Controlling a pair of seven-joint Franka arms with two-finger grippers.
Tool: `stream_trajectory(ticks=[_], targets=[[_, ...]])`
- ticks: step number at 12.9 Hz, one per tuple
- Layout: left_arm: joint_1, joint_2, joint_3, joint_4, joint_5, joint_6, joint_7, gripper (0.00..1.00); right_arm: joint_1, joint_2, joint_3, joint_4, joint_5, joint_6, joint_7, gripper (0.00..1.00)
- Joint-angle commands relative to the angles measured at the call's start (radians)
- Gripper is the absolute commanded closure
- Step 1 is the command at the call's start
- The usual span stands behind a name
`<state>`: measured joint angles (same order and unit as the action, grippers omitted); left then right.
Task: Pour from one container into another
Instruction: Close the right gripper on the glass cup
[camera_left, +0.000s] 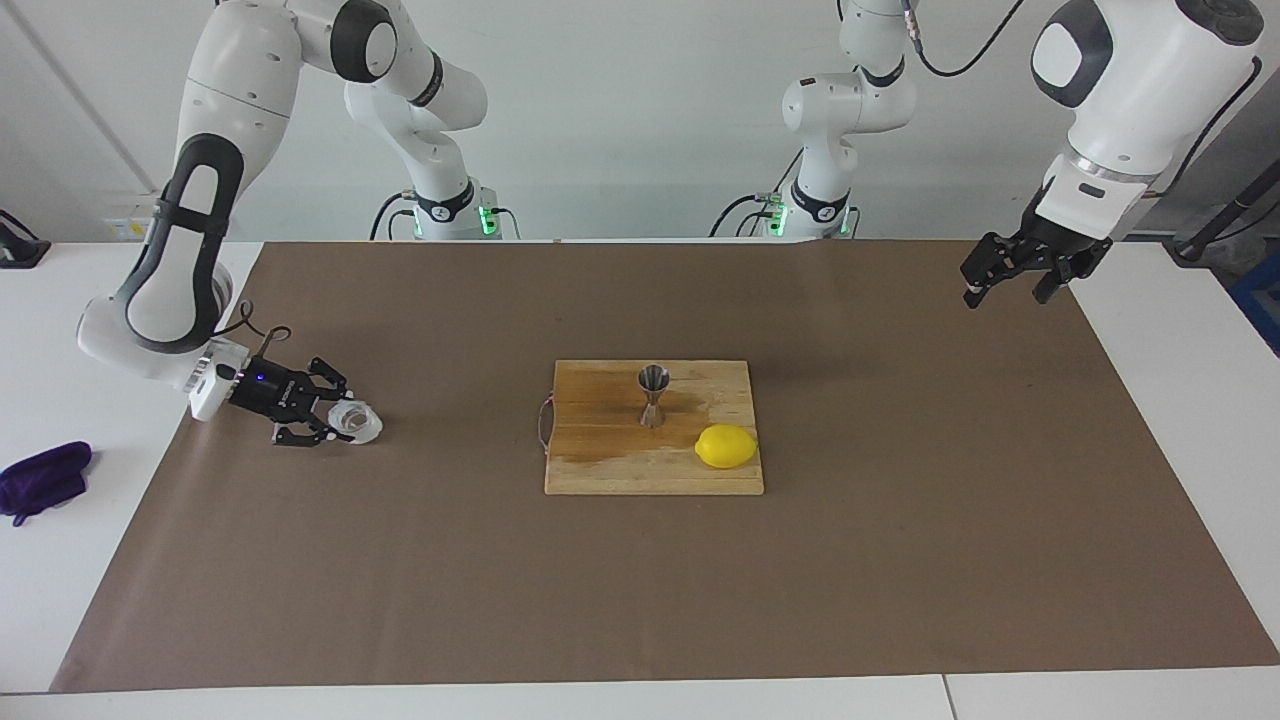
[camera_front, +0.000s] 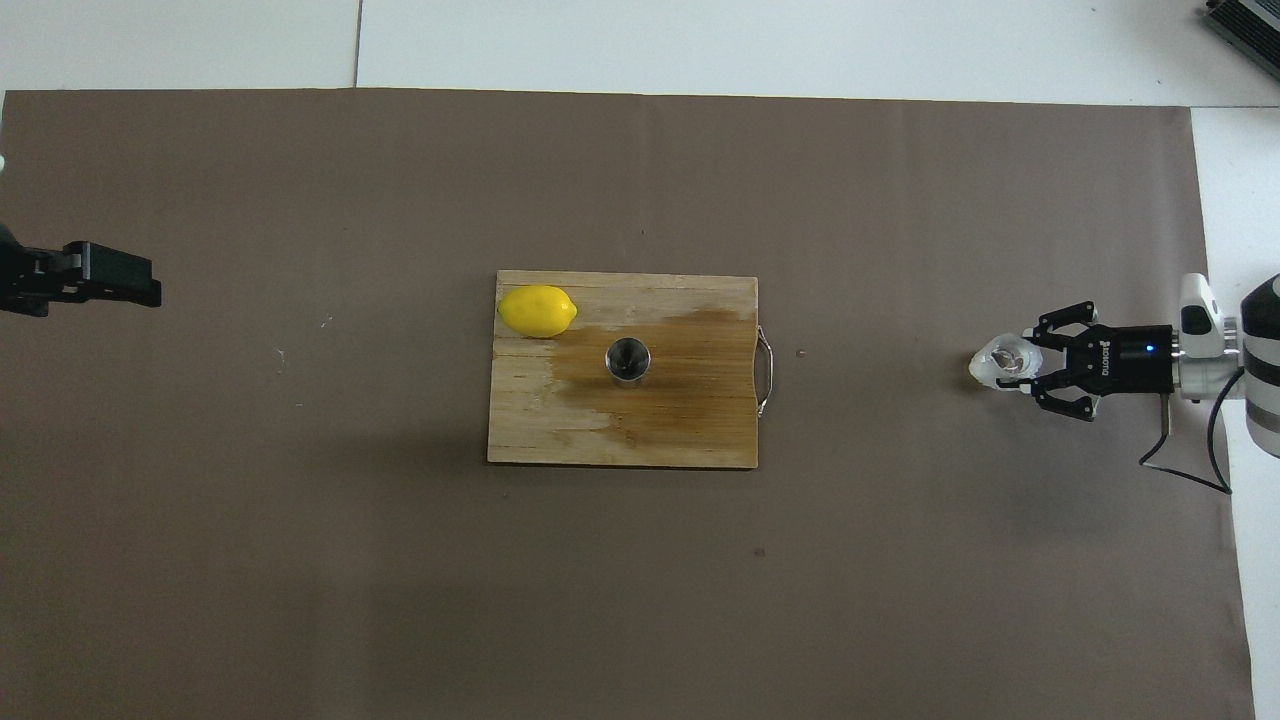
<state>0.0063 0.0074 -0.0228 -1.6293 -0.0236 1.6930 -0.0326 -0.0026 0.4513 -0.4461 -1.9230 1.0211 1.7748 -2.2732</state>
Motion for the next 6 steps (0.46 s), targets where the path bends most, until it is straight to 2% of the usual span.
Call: stream_trajectory(ticks=[1, 6], targets=[[-0.002, -0.014, 0.001, -0.012, 0.019, -0.006, 0.0, 0.0, -0.002, -0.069, 0.015, -0.005, -0.059, 0.037, 0.075, 0.75], [0.0, -0.014, 0.001, -0.014, 0.019, -0.006, 0.002, 0.0, -0.004, -0.197, 0.086, -0.001, -0.147, 0.061, 0.279, 0.77]])
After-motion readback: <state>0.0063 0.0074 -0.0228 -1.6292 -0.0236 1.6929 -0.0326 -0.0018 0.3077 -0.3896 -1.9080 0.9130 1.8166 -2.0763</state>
